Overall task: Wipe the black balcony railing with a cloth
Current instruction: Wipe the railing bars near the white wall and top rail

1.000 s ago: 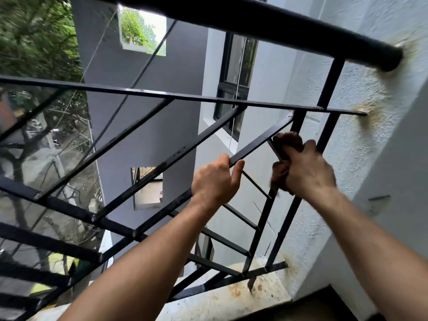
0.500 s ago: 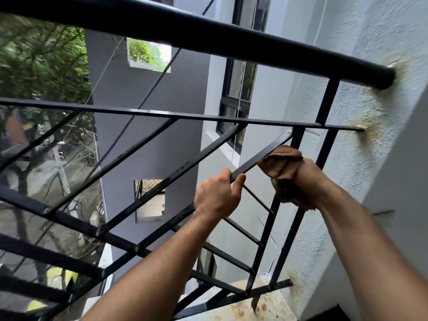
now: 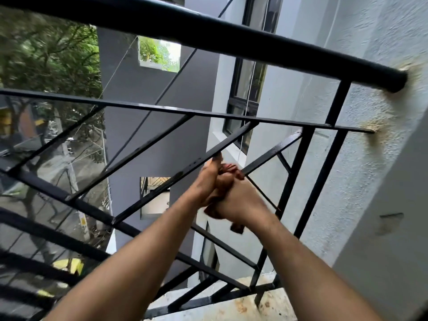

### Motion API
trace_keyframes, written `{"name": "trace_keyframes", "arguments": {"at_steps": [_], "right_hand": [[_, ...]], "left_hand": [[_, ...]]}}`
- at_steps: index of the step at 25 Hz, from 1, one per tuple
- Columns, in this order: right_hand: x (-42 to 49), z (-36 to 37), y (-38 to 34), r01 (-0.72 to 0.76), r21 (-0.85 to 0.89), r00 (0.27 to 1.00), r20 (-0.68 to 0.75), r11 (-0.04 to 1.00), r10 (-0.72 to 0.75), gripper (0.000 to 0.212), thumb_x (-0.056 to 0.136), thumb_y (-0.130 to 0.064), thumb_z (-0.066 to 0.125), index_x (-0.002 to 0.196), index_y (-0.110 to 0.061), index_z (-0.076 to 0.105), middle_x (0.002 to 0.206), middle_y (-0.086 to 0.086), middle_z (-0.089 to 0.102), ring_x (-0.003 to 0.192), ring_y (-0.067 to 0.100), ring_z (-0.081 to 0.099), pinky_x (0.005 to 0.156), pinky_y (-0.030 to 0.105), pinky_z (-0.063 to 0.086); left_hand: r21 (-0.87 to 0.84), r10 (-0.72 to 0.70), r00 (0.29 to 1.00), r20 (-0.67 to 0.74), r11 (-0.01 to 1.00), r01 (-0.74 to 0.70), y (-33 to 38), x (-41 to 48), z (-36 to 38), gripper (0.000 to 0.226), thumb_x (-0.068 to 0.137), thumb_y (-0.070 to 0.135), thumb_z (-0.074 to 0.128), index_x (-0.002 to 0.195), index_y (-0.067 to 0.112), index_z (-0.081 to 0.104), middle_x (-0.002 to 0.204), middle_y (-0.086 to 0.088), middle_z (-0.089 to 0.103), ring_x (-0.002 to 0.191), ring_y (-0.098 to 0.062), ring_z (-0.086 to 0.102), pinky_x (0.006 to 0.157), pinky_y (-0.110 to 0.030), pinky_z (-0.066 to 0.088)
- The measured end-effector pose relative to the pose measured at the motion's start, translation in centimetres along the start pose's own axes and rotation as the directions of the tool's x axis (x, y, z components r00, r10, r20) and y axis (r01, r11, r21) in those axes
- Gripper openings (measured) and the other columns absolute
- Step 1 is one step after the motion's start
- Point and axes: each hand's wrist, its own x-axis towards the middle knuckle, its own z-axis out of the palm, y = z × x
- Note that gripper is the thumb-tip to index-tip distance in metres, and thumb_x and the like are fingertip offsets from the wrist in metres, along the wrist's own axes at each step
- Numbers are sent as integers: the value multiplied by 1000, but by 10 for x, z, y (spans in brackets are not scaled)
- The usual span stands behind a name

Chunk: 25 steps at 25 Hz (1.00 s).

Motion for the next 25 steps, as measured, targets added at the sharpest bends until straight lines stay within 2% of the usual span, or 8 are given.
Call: {"name": "trace_keyframes", "arguments": {"at_steps": [4,6,9,13,16,20,23,25], "right_hand": [[13,-38,10,-78,-170,992,88,982,94,31,68,-31,78,97,-34,67,85,-5,72,71,14,70,62,31,60],[21,-91,19,-214,-80,975,-85,974,207,23,76,-35,78,96,-27,71,88,1,74,63,15,68,50,25,53],[9,-76,21,-269,64,924,-266,961,277,28,77,-46,74,97,-32,60,91,2,70,72,22,68,57,31,56],[-17,50,-25,-80,-82,997,-28,993,78,70,63,-54,83,119,-34,47,99,4,69,93,29,69,80,41,60],[-12,55,-39,2,-321,1000,8,947,0,53,73,-51,72,117,-32,51,101,-2,68,92,24,67,75,33,55],[8,-40,-18,-210,-696,976,-108,686,189,48,73,-65,61,105,-30,61,102,-6,64,97,18,65,82,30,53],[19,-68,13,-307,-915,942,-331,264,-54,46,84,-55,54,119,-29,66,130,10,46,127,31,37,106,45,31],[25,-31,24,-199,-954,948,-245,223,-204,50,88,-34,44,128,-14,68,141,18,40,133,39,30,115,53,22]], "left_hand": [[340,-122,993,-6,933,116,-17,-5,-41,81,83,85,36,101,14,71,91,-10,74,88,-28,69,80,-37,53],[493,-238,971,-17,843,215,-30,-15,-51,89,90,82,21,111,9,68,100,-11,77,98,-34,71,84,-39,49],[360,-287,958,-5,893,269,-30,-22,-58,79,98,72,15,117,10,60,97,-12,77,84,-31,73,69,-35,46],[234,-174,984,-40,956,178,-44,-33,-68,82,85,84,28,83,14,71,67,-5,66,53,-15,58,51,-25,44],[362,-96,985,-144,921,143,-72,-49,-96,88,71,99,26,82,26,74,77,0,71,75,-17,66,78,-41,54],[559,-18,972,-235,815,150,-91,-65,-115,97,76,90,7,129,30,63,127,3,68,122,-23,58,109,-51,39],[509,81,964,-252,858,61,-93,-69,-112,92,78,87,10,126,29,61,126,8,67,121,-15,58,105,-42,41],[471,236,933,-273,878,-84,-90,-78,-112,76,88,76,22,120,23,67,113,11,69,106,1,61,91,-21,45]]}}
